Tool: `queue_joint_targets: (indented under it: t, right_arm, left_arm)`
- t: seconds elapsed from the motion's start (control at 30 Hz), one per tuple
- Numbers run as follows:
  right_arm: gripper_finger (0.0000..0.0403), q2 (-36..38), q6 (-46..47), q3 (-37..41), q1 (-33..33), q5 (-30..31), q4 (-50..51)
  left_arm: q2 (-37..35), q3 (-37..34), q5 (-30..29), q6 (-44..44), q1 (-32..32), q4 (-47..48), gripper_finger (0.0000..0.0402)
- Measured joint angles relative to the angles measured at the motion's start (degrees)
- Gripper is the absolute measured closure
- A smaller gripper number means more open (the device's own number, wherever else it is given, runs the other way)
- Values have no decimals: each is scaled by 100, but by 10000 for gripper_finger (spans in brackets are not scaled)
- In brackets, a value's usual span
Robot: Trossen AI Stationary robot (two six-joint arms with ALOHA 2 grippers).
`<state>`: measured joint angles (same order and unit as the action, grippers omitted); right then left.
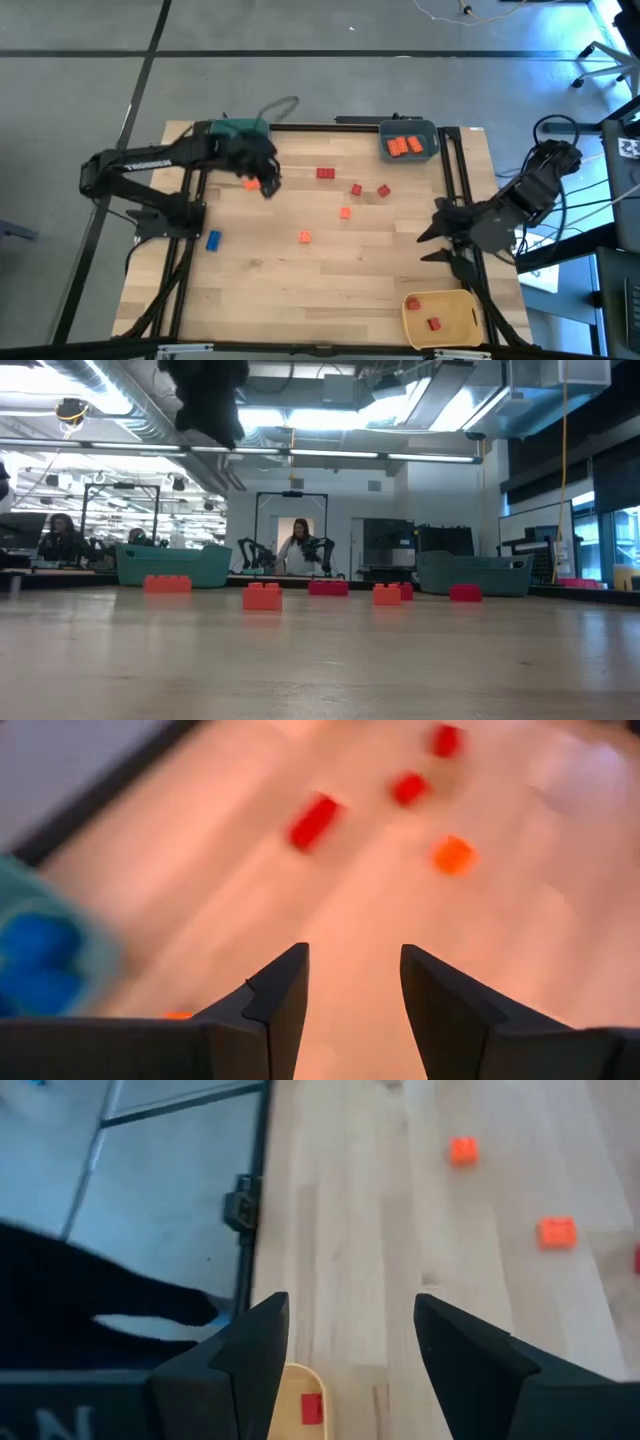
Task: Sort & place blocks by color
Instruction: Put the red game piece into the yellow bin
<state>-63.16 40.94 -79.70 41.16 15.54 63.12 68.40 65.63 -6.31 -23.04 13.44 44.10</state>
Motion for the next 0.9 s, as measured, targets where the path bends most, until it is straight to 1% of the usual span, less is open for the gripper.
queue_joint_targets:
  t: [0.1, 0.23, 0.37, 0.5, 0.6, 0.7, 0.9]
  right_arm:
    - [185, -126, 202, 108, -243, 2, 32]
    - [185, -368, 209, 145, -625, 197, 100]
    - [185, -550, 211, 145, -1092, 216, 113]
    - [185, -753, 207, 145, -1557, -60, 114]
    - [185, -970, 199, 145, -1857, -110, 96]
    - [185, -1184, 222, 145, -2137, -116, 95]
    - [185, -1525, 226, 145, -2542, -480, -76]
  left_arm:
    - [0, 0, -132, -387, -750, -19, 250]
    - [0, 0, -650, -697, -1736, -99, 252]
    - [0, 0, -935, -980, -2442, -84, 250]
    - [0, 0, -1075, -1249, -2857, -76, 252]
    - [0, 0, -1080, -1277, -3089, -79, 252]
    - [1, 0, -1080, -1245, -3291, -79, 252]
    - [26, 0, -1069, -868, -3536, 22, 252]
